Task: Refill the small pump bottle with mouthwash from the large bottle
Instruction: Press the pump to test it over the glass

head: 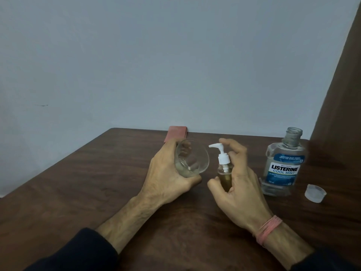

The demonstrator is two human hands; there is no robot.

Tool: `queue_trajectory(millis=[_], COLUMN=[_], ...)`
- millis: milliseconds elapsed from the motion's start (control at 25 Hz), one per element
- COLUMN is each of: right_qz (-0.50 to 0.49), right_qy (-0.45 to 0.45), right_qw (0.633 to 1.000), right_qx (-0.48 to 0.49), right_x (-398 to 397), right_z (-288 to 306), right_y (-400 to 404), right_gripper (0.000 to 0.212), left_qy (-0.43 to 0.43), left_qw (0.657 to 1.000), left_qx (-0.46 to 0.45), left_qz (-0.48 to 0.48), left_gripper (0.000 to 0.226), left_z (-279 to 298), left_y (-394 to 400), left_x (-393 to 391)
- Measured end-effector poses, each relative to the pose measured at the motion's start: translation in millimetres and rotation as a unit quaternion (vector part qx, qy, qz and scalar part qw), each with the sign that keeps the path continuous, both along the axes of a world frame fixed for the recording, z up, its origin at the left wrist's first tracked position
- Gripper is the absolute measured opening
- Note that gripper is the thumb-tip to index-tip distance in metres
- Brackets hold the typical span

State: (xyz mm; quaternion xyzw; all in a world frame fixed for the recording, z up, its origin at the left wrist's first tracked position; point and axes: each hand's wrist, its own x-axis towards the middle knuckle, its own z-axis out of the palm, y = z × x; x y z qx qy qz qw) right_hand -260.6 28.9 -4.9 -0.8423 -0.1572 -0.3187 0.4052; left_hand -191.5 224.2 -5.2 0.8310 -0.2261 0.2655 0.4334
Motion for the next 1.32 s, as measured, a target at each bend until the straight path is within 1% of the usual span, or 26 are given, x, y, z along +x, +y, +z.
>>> queue_trajectory(millis=[120,320,720,920,1000,1120,1200,1320], right_qz=[0.003,0.007,0.005,0.001,0.0,0.001,-0.005,-0.008], right_qy=[-0.017,-0.023,-0.037,-0.035,-0.036,-0.039,-0.041,-0.033], right_qw=[1.0,1.0,0.999,0.999,0.999,0.998,0.998,0.999], right_qx=[-0.01,0.009,-0.028,-0.022,-0.031,-0.043,-0.05,-0.03], right_x=[-0.3,0.6,3.5,4.6,4.0,2.5,3.2,4.5], right_z=[2.1,1.5,0.7,0.5,1.3,2.3,2.9,2.8], right_y=[1.0,0.6,-0.1,-0.5,0.5,0.6,0.6,0.3], right_gripper=[0.087,0.076,0.074,0.075,0.074,0.077,0.075,0.076], left_qy=[-0.007,-0.017,-0.008,-0.011,-0.015,-0.015,-0.016,-0.036], left_qw=[1.0,1.0,1.0,1.0,1.0,0.999,0.999,0.997], left_qx=[0.018,0.006,-0.004,-0.003,0.004,0.014,0.021,0.037], left_qz=[0.003,-0.001,-0.008,-0.018,-0.018,-0.026,-0.039,-0.054], left_gripper=[0.076,0.082,0.083,0.085,0.086,0.087,0.088,0.088], left_z=[-4.5,-4.9,-7.0,-8.3,-8.5,-10.0,-10.4,-10.6], left_y=[1.5,-1.9,-5.9,-6.1,-6.3,-6.8,-6.2,-5.5], left_x=[5.9,6.9,8.6,8.3,8.1,8.4,8.3,8.4])
